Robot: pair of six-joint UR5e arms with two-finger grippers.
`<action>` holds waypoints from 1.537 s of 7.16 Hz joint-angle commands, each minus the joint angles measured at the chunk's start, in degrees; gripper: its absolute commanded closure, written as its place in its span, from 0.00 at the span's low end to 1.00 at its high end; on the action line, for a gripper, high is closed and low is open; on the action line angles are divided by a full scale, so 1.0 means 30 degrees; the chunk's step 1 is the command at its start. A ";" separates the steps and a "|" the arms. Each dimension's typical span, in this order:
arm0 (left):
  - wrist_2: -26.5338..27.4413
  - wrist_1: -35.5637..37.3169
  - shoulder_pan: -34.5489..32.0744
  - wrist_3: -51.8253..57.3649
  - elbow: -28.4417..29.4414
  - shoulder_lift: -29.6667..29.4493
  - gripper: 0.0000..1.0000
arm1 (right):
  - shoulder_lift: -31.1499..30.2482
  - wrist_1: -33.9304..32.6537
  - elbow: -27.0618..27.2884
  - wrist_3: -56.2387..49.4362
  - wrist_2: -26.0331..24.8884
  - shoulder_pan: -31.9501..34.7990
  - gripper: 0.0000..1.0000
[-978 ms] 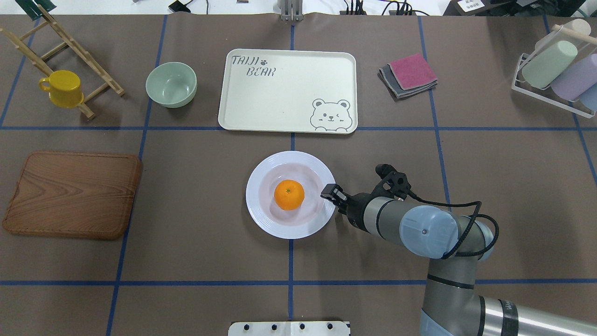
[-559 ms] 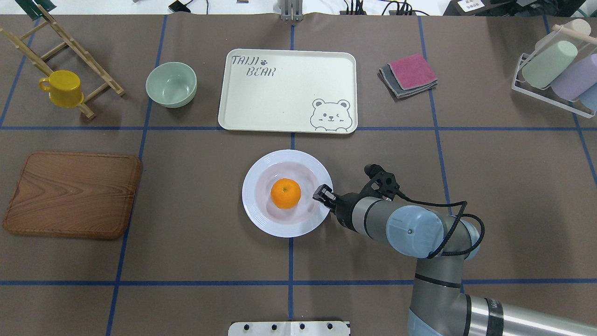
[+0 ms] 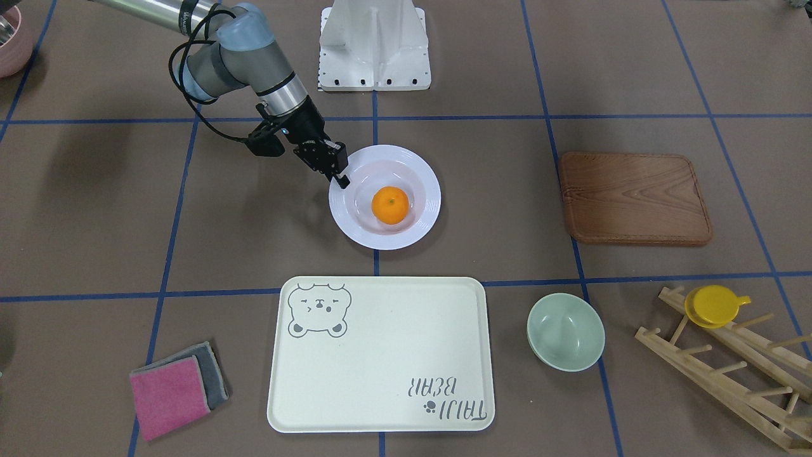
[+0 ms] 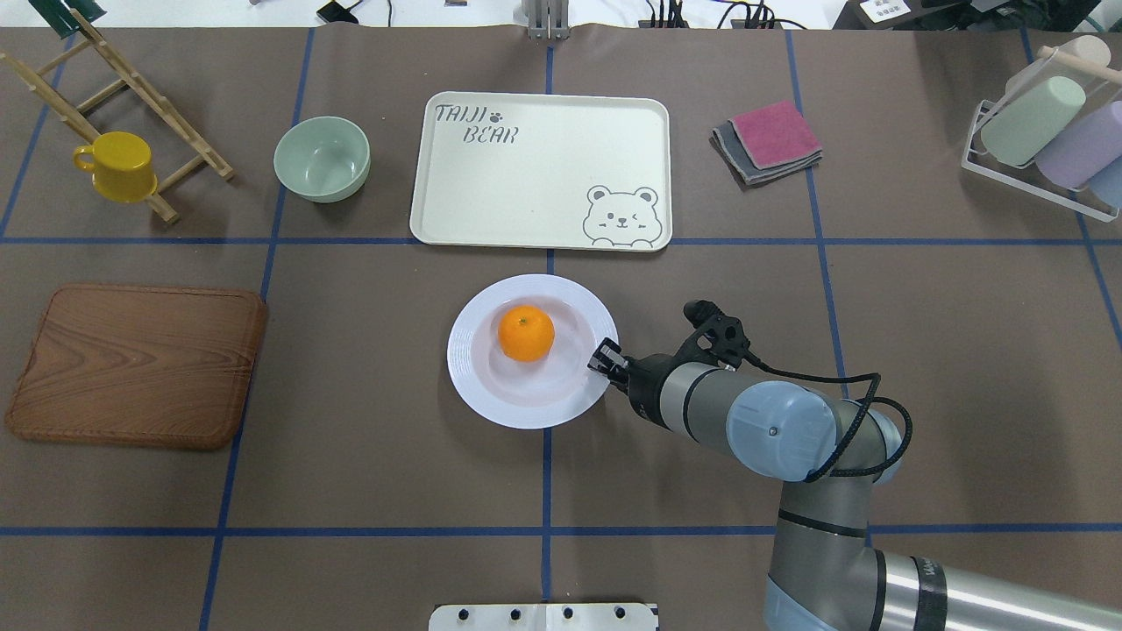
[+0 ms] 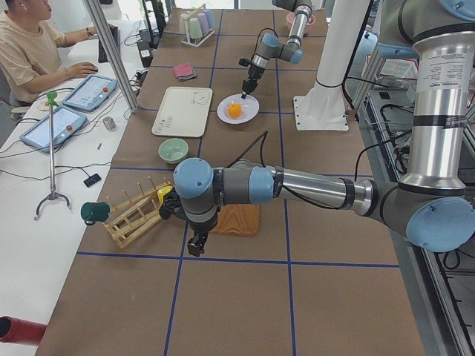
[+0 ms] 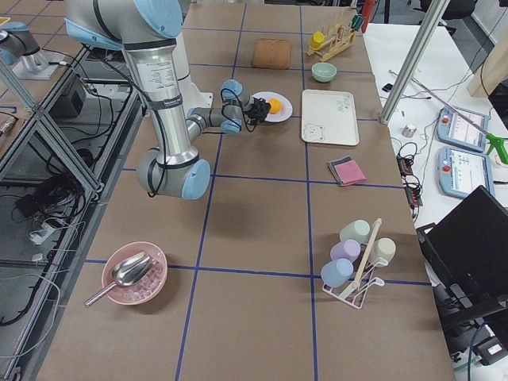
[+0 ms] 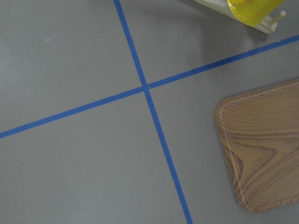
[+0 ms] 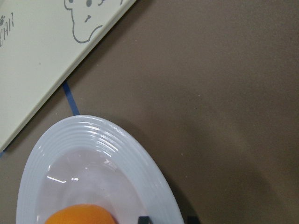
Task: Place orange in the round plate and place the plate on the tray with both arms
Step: 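Lift the plate with the right gripper and set it on the cream tray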
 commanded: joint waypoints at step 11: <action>-0.0069 -0.0013 0.0029 0.0000 -0.0137 -0.0012 0.01 | 0.3814 0.5014 -0.5486 0.5080 -0.5893 0.2652 1.00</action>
